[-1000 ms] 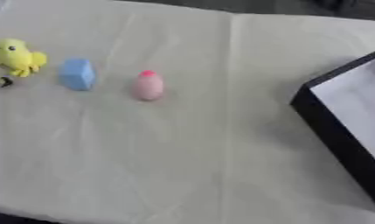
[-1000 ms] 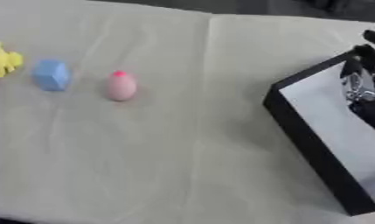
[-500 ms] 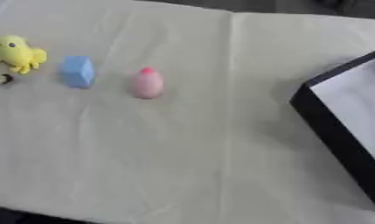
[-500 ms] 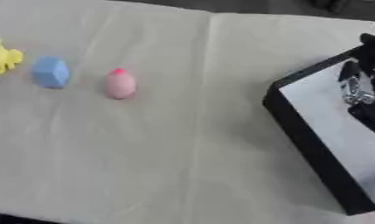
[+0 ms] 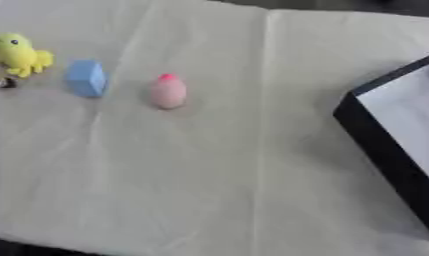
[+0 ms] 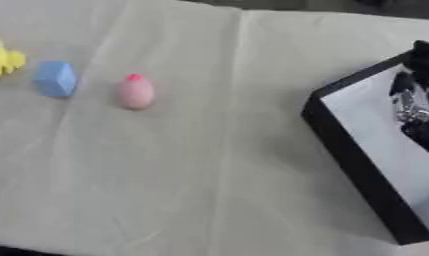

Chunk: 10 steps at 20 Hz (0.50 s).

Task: Pick up the objects with one hand, pass them to the other hand, and then place them into the box on the other side of the table.

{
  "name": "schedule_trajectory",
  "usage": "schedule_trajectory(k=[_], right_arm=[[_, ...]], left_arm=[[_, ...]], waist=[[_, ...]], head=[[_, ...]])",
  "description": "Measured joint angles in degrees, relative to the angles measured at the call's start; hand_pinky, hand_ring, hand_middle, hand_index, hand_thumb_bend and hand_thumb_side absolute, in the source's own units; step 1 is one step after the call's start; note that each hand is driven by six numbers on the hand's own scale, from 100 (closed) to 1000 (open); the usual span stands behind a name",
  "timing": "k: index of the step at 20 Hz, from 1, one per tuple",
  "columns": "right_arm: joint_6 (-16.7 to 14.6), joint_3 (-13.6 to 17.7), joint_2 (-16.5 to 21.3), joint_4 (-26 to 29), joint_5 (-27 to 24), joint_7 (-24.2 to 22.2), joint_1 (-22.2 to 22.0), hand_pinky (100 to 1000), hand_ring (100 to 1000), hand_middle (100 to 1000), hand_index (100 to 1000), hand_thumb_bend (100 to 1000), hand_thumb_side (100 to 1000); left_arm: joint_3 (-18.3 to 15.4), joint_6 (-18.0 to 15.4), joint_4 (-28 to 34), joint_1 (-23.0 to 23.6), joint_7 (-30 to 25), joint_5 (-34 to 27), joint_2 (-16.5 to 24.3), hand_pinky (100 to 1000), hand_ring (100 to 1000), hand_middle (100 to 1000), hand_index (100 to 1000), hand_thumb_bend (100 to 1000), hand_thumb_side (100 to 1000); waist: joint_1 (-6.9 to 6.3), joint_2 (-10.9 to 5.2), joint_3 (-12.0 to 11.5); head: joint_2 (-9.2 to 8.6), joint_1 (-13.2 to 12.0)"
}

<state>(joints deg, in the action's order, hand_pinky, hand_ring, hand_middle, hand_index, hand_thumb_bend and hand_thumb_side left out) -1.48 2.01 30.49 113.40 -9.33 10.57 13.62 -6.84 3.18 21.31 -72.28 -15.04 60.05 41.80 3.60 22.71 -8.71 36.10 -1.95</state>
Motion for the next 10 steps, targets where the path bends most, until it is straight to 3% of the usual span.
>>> schedule_trajectory(k=[10], right_arm=[[0.21,-0.36,0.00,0.00,0.04,-0.17,0.04,978,903,904,1000,100,286]], left_arm=[[-5.37,1.02,4.27,-0.52,-3.33,9.10,-1.06,914,851,751,873,541,100]], waist=[[0.07,0.41,0.43]], head=[[-0.30,-0.59]])
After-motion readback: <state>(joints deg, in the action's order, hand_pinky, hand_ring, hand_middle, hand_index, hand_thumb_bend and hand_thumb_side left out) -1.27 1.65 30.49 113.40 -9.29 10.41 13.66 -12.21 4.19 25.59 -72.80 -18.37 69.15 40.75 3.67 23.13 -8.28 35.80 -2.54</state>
